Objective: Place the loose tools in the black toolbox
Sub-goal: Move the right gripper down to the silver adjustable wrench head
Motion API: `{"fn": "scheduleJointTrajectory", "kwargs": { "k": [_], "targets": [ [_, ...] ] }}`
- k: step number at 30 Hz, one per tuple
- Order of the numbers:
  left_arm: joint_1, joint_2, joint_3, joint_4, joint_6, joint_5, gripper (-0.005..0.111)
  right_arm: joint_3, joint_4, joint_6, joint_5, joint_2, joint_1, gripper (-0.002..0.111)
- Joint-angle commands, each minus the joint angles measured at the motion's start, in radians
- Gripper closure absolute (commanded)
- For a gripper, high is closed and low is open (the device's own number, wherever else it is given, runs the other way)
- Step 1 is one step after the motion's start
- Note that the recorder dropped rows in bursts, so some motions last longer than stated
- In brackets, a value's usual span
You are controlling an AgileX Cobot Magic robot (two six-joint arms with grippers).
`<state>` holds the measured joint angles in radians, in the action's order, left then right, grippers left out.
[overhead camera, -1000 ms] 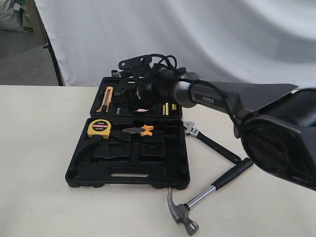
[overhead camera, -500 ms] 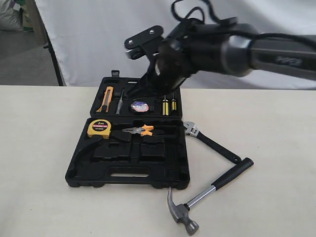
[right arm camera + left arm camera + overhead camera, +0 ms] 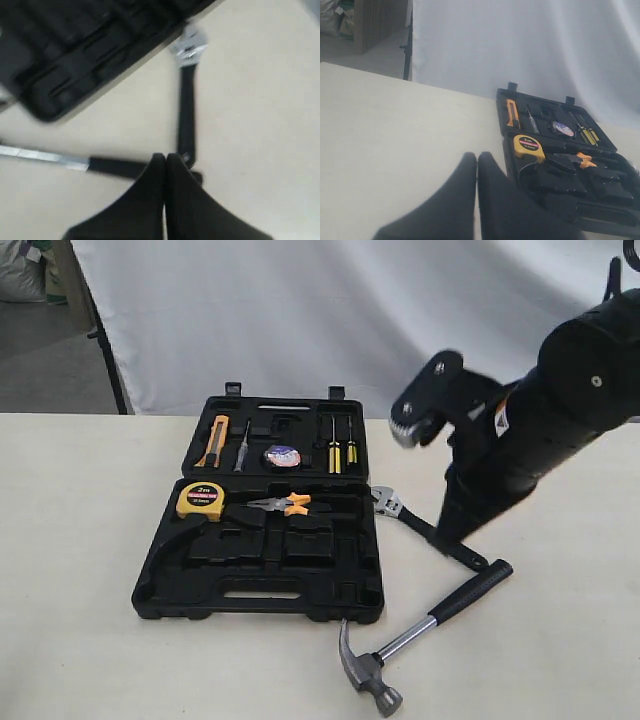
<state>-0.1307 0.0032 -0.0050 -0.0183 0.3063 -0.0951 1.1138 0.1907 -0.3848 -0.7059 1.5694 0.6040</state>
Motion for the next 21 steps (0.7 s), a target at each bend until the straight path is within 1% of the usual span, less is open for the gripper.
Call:
{"fn": "scheduleJointTrajectory", "kwargs": {
  "k": [1,3,10,12,14,16,19,21],
  "targets": [
    [-0.025,-0.003,-0.003,-0.004,0.005,0.007,0.106,-0.010,-0.191,-0.375,-0.247,0.014,-0.005,0.109],
    [-0.025,-0.003,-0.003,-0.004,0.005,0.007,0.106,-0.010,-0.191,-0.388,-0.243,0.021,-0.005,0.109],
    [-0.025,-0.003,-0.003,-0.004,0.005,0.007,0.106,-0.010,-0.263,-0.386,-0.110,0.045,-0.005,0.109],
    [-0.025,-0.003,-0.003,-0.004,0.005,0.007,0.106,-0.010,-0.301,-0.368,-0.105,0.062,-0.005,0.109],
    [-0.025,-0.003,-0.003,-0.004,0.005,0.007,0.106,-0.010,-0.292,-0.349,-0.094,0.087,-0.005,0.109],
    [-0.025,-0.003,-0.003,-0.004,0.005,0.007,0.106,-0.010,-0.254,-0.265,-0.050,0.116,-0.005,0.108],
    [-0.025,-0.003,-0.003,-0.004,0.005,0.007,0.106,-0.006,-0.139,-0.061,0.065,0.155,-0.005,0.108],
    [-0.025,-0.003,-0.003,-0.004,0.005,0.007,0.106,0.016,-0.089,0.012,0.135,0.174,-0.008,0.108]
  ]
}}
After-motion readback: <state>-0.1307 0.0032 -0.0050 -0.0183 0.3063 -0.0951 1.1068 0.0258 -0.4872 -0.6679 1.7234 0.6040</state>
